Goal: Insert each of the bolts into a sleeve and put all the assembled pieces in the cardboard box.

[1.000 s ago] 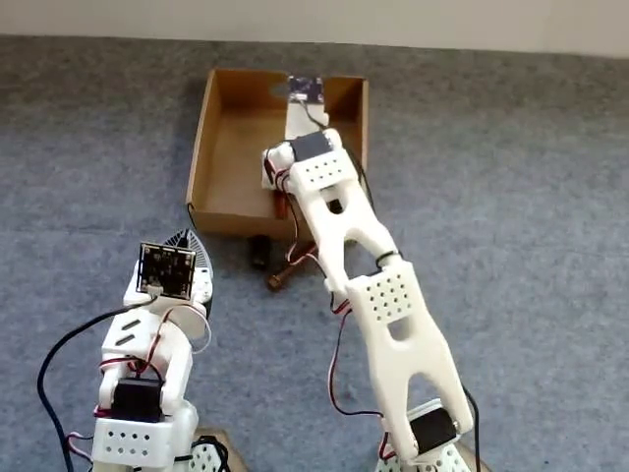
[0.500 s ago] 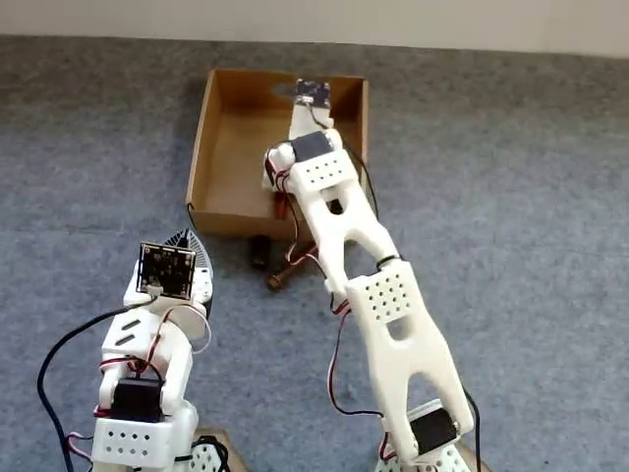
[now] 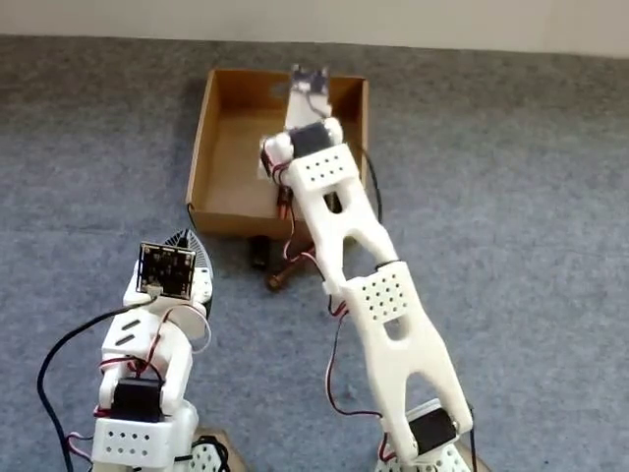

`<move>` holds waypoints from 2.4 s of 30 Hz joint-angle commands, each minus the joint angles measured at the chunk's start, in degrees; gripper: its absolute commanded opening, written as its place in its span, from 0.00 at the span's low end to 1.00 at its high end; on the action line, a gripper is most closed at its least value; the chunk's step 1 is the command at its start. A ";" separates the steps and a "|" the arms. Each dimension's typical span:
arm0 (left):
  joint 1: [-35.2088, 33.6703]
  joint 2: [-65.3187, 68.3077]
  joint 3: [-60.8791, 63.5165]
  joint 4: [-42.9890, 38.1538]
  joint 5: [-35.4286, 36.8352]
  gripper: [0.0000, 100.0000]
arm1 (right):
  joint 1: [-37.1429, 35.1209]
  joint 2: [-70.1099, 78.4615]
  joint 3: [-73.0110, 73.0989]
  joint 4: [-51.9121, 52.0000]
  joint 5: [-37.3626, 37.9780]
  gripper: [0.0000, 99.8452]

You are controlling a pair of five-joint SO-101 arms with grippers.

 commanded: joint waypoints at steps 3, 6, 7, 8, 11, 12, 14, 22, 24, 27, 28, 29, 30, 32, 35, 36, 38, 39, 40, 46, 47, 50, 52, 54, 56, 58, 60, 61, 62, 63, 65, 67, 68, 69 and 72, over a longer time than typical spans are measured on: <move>0.84 -0.40 0.92 0.18 -0.35 0.01 | 1.19 -3.82 -16.75 9.54 -0.35 0.12; 0.84 -0.40 0.92 0.18 -0.35 0.01 | 3.65 -7.08 -14.20 14.81 -0.35 0.12; 0.84 -0.40 0.92 0.18 -0.35 0.01 | 4.62 -7.43 -14.29 14.73 -0.35 0.12; 0.84 -0.40 0.92 0.18 -0.35 0.01 | 5.93 -7.87 -14.29 14.73 -0.35 0.12; 0.84 -0.40 0.92 0.18 -0.35 0.01 | 8.48 -8.75 -14.29 14.81 -0.35 0.12; 0.84 -0.40 0.92 0.18 -0.35 0.01 | 8.84 -9.45 -14.11 14.81 -0.35 0.12; 0.84 -0.31 0.92 0.26 -0.35 0.01 | 9.01 -11.56 -13.67 14.90 -0.35 0.12; 0.84 -0.31 0.92 0.26 -0.35 0.01 | 5.76 -31.43 11.12 14.99 4.84 0.12; 0.84 -0.31 0.92 0.26 -0.35 0.01 | 3.74 -39.34 25.27 14.81 3.87 0.12; 0.84 -0.31 0.92 0.26 -0.35 0.01 | 1.36 -49.63 43.91 12.18 2.20 0.12; 0.84 -0.31 0.92 0.26 -0.35 0.01 | 0.75 -52.44 49.63 10.24 2.20 0.12; 0.84 -0.31 0.92 0.26 -0.35 0.01 | -0.04 -55.08 55.08 8.57 2.20 0.12; 0.75 -0.40 0.92 0.26 -0.35 0.01 | -1.10 -57.63 60.88 6.29 2.20 0.12; -0.66 -0.48 0.92 0.00 -0.26 0.01 | -3.47 -62.64 71.25 1.45 2.20 0.12; -6.20 -0.66 0.92 -0.18 0.79 0.01 | -7.34 -69.05 85.23 -7.60 2.20 0.12; -8.04 -0.75 0.92 -0.26 2.81 0.01 | -8.57 -70.73 89.45 -11.12 2.20 0.12; -12.00 -0.75 0.92 -1.49 8.26 0.01 | -10.24 -72.04 96.48 -17.98 2.11 0.12; -13.93 -0.57 0.92 -2.29 10.46 0.01 | -10.95 -71.78 99.38 -20.70 2.02 0.12; -15.60 -0.57 0.92 -2.90 12.31 0.01 | -11.47 -71.16 101.49 -23.16 1.93 0.12; -17.27 -0.48 0.92 -3.25 14.33 0.01 | -12.53 -62.81 100.26 -28.70 1.67 0.12; -17.27 -0.48 0.92 -3.16 14.33 0.01 | -12.79 -61.14 98.77 -28.70 1.67 0.12; -17.19 -0.48 0.92 -3.16 14.33 0.01 | -13.32 -56.31 93.93 -28.26 1.67 0.12; -17.19 -0.40 0.92 -3.16 14.33 0.01 | -13.49 -53.23 90.95 -28.26 1.67 0.12; -17.19 -0.40 0.92 -3.16 14.33 0.01 | -13.49 -50.42 88.22 -28.26 1.58 0.12; -17.19 -0.40 0.92 -3.16 14.33 0.01 | -13.41 -47.96 85.76 -28.26 1.58 0.12; -17.19 -0.40 0.92 -3.16 14.33 0.01 | -13.41 -45.67 83.38 -28.26 1.58 0.12; -17.19 -0.40 0.92 -3.16 14.33 0.01 | -13.49 -43.65 81.36 -28.26 1.49 0.12; -17.19 -0.40 0.92 -3.16 14.33 0.01 | -13.58 -42.59 80.48 -28.26 1.49 0.12; -17.19 -0.40 0.92 -3.16 14.33 0.01 | -13.58 -41.54 79.60 -28.26 1.49 0.12; -17.19 -0.40 0.92 -3.16 14.33 0.01 | -13.58 -40.40 78.81 -28.26 1.41 0.12; -17.19 -0.40 0.92 -3.16 14.33 0.01 | -13.32 -38.02 77.58 -28.26 -0.53 0.12; -17.19 -0.40 0.92 -3.16 14.33 0.01 | -13.23 -35.65 76.70 -28.26 -1.76 0.12; -17.19 -0.40 0.92 -3.16 14.33 0.01 | -13.23 -34.51 76.35 -28.26 -1.76 0.12; -17.19 -0.40 0.92 -3.08 14.33 0.01 | -13.41 -33.54 76.09 -28.18 -1.76 0.12; -17.19 -0.40 0.92 -3.08 14.33 0.01 | -13.67 -32.31 76.35 -27.65 -1.58 0.11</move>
